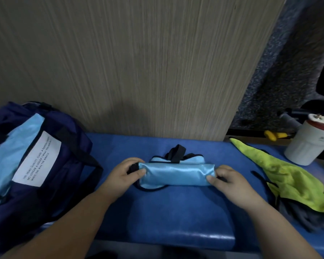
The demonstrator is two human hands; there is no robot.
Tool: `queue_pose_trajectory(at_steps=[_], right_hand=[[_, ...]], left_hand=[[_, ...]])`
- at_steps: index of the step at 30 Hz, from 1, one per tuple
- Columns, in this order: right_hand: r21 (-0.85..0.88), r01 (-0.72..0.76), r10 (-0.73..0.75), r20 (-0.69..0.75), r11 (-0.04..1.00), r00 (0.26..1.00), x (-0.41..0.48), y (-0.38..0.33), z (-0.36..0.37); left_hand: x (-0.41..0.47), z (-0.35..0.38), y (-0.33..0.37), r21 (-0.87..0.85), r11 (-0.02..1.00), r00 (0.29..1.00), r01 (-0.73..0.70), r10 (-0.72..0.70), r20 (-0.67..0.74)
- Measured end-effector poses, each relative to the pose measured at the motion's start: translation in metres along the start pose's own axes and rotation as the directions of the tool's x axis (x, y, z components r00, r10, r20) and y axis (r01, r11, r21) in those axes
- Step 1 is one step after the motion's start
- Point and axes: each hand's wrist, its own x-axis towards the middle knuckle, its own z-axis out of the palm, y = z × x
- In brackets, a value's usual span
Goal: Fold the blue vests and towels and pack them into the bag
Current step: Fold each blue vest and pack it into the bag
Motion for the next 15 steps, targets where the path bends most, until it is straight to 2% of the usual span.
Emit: queue_pose_trajectory(at_steps=[2,3,9,13,15], right_hand=[[0.078,-0.036,0.036,0.007,0.996,0.999,0.0,-0.004,0.0],[0.1,-0.052,0.051,0.013,0.994,0.999,0.0,-0.005,0.001],[0.142,-0.067,0.065,0.015,0.988,0.998,-0.001,-0.008,0.007],[0.122,0.018,0.001,-0.156,0.992,0.988,-0.002,-0.014,0.007],[0.123,0.008,0.018,-0.211,0.992,0.977,-0.002,-0.014,0.008]], left_hand=[[-0.002,0.001,0.003,-0.11,0.991,0.997,0.073,-0.071,0.014],[-0.003,0.002,0.003,-0.11,0.99,0.996,0.086,-0.085,0.014],[-0.003,0.011,0.014,0.117,0.989,0.995,0.092,-0.086,-0.054],[-0.003,0.014,0.01,0.199,0.977,0.996,0.072,-0.061,-0.061],[-0.002,0.015,0.009,0.22,0.974,0.997,0.06,-0.05,-0.053]])
